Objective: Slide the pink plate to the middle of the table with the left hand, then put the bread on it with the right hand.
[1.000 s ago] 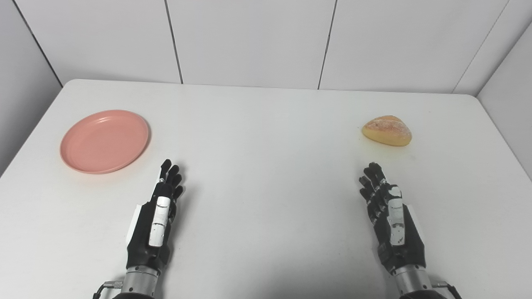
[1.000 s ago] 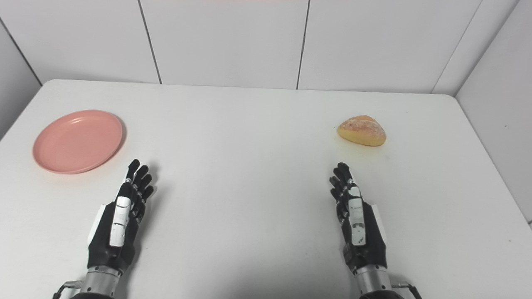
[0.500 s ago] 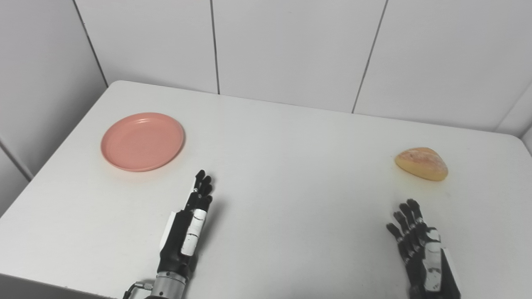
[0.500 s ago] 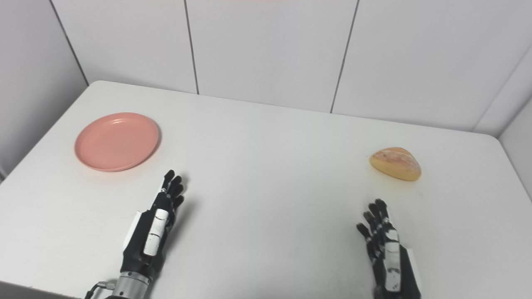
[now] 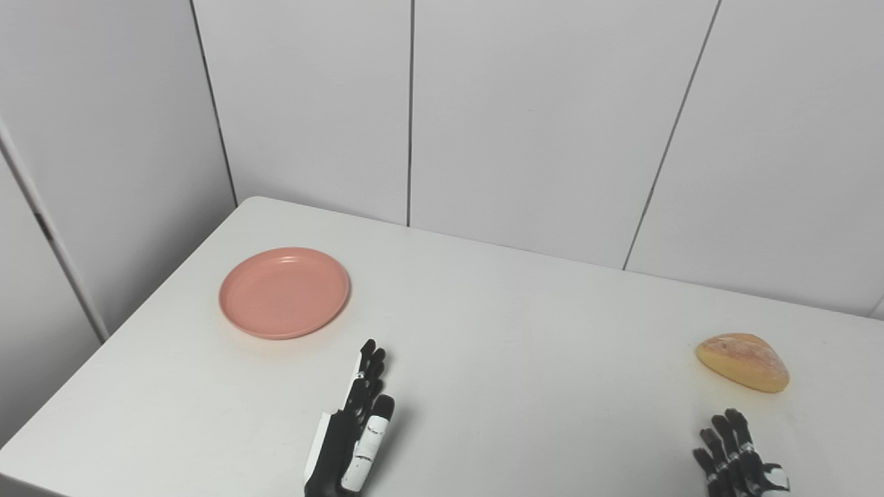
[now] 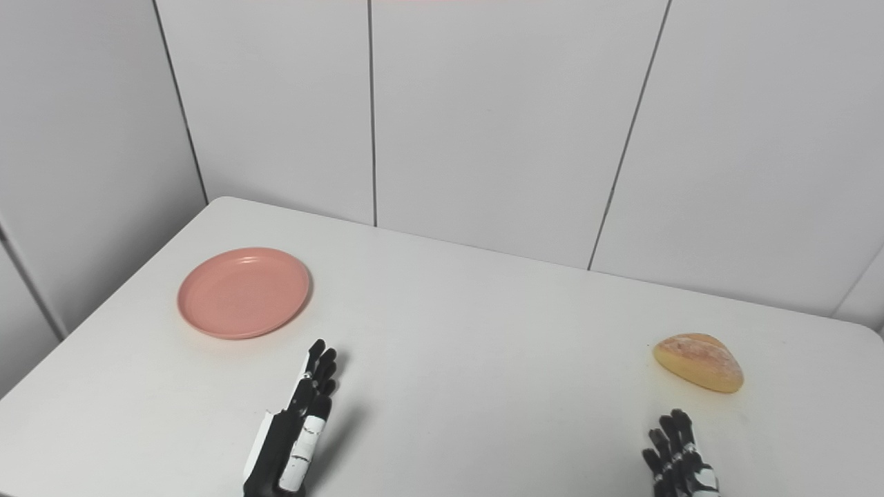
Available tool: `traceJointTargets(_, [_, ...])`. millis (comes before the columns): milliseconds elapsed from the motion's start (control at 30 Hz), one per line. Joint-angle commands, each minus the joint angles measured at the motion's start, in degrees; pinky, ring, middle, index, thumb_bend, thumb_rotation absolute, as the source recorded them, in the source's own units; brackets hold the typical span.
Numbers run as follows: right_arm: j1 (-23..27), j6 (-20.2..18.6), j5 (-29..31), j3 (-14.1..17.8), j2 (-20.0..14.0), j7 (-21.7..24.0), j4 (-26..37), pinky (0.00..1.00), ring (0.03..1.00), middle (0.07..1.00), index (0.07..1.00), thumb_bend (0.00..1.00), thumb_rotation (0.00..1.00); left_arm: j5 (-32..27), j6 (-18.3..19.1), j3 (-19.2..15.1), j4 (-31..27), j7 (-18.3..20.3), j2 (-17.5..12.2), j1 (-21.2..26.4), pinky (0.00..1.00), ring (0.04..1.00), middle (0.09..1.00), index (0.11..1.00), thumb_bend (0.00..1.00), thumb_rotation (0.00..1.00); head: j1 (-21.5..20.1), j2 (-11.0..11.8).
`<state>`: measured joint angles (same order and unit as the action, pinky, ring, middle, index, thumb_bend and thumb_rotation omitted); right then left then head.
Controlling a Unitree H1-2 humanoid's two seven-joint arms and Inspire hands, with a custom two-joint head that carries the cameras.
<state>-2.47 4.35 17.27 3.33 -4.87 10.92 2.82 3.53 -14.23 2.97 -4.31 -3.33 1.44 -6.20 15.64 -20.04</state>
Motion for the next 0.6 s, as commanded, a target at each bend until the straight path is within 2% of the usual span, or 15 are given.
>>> traceJointTargets(0, [0.11, 1.99, 0.23, 1.03, -1.30, 0.95, -3.18, 1.00, 1.000, 1.000, 1.000, 0.82, 1.00, 0.40, 0.33, 1.70, 2.83, 0.40, 2.32, 0.45, 1.00, 1.000, 0.992, 1.000, 0.74, 0.91, 0.07, 0.08])
traceJointTargets(333, [0.21, 1.89, 0.10, 0.78, -0.80, 1.08, -3.95, 1.00, 1.000, 0.998, 1.000, 0.84, 1.00, 0.38, -0.65, 1.52, 4.58, 1.14, 0.78, 1.41, 1.00, 1.000, 0.993, 1.000, 0.75, 0.92, -0.89, 1.20])
traceJointTargets(567, [0.10, 1.15, 0.28, 0.68, -1.04, 1.45, -3.86, 1.00, 1.000, 0.988, 0.992, 0.85, 1.00, -2.50, 1.41, 0.49, 4.91, 1.12, 1.19, 3.54, 1.00, 0.963, 0.973, 1.000, 0.73, 0.85, -1.67, 0.85])
